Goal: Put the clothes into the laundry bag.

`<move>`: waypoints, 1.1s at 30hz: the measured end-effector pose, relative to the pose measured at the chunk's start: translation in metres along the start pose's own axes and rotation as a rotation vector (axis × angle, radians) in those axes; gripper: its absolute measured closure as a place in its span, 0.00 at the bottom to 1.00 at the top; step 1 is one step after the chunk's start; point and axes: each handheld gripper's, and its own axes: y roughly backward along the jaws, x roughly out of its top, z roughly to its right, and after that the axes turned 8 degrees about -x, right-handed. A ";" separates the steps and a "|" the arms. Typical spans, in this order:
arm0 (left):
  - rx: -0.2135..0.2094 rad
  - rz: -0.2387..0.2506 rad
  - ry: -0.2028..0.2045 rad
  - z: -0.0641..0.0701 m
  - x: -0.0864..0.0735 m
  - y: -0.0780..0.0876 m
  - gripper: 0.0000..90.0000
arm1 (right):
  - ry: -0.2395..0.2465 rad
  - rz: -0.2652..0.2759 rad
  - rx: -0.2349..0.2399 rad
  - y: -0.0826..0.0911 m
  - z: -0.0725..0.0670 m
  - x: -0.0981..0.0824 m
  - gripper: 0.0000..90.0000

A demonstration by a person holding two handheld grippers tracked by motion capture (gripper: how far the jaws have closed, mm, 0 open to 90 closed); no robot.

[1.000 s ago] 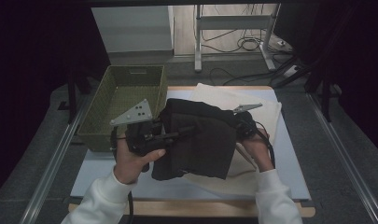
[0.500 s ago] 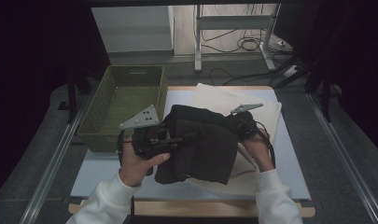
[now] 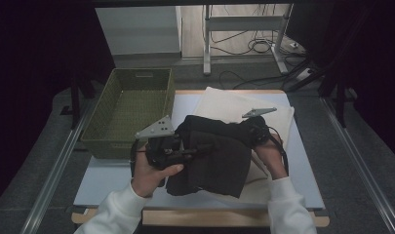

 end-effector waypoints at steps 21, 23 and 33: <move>-0.007 -0.062 0.048 -0.014 -0.023 -0.023 0.75 | -0.009 0.013 0.013 0.003 0.002 0.001 0.96; -0.005 -0.068 0.050 -0.015 -0.025 -0.024 0.75 | -0.006 0.016 0.013 0.004 0.001 0.001 0.96; 0.003 -0.121 0.074 -0.026 -0.039 -0.036 0.75 | -0.009 0.039 0.018 0.011 0.001 0.003 0.96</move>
